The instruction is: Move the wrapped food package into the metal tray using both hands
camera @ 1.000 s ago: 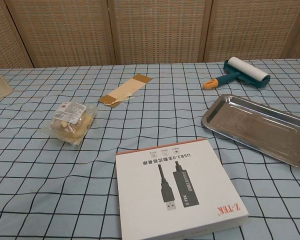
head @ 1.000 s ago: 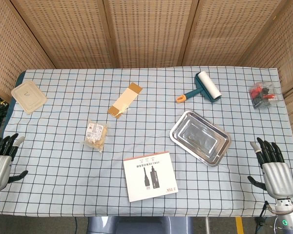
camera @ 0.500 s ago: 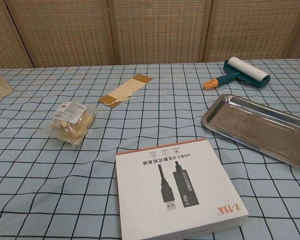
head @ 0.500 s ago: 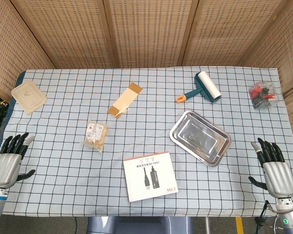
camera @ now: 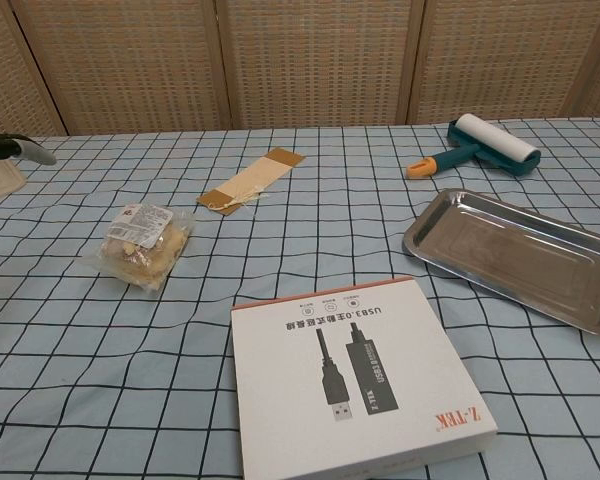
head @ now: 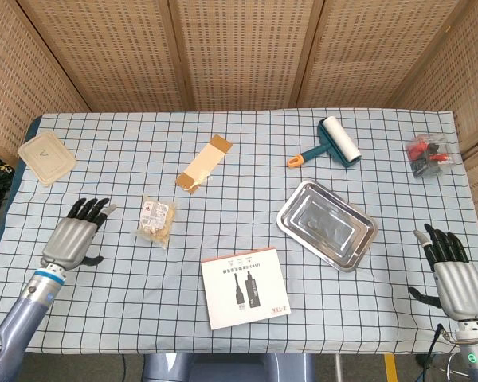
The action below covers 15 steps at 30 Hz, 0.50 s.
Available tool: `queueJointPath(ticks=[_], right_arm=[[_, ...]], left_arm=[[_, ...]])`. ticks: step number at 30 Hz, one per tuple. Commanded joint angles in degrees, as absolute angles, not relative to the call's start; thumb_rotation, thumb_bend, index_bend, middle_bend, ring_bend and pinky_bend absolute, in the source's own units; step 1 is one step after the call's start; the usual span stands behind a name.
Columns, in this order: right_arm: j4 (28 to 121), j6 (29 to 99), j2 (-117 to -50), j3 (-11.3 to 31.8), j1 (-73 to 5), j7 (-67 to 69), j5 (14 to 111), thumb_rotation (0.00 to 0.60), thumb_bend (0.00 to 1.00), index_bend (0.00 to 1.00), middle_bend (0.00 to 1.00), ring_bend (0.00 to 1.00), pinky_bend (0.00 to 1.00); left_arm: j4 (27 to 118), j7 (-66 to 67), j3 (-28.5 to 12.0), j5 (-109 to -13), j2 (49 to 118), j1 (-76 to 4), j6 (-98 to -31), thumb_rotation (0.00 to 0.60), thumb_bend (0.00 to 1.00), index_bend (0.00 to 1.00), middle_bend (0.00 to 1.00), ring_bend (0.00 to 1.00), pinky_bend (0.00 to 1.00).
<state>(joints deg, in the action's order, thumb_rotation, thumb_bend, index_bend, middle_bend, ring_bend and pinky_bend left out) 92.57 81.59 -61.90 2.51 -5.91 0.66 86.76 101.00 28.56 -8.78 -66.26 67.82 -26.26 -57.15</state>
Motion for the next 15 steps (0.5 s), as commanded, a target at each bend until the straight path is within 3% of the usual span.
queueJointPath(ticks=[1,8,15], right_arm=[[92.08,81.61,-61.36,2.88,-6.02,2.35,86.49,0.6,0.1,0.0,0.0,0.0,0.0],[89.56,81.55,-61.5,4.21,-6.29,6.19,84.82,0.6,0.11,0.01,0.0,0.0,0.0],[88.19,82.52,-62.07,5.01,-6.31,7.72,84.63,0.6,0.11,0.01,0.0,0.0,0.0]], left_arm=[[98.91,40.72,-11.81,-52.77,73.2,-35.68,-51.87,0.6,0.08,0.0,0.0,0.0,0.0],[92.47,53.01,-10.44,-38.76,81.79,-45.54,-52.4,0.6,0.08,0.0,0.0,0.0,0.0],[87.19,55.99,-9.17,-32.77,86.04,-50.06,-52.38,0.6,0.08,0.0,0.0,0.0,0.0]])
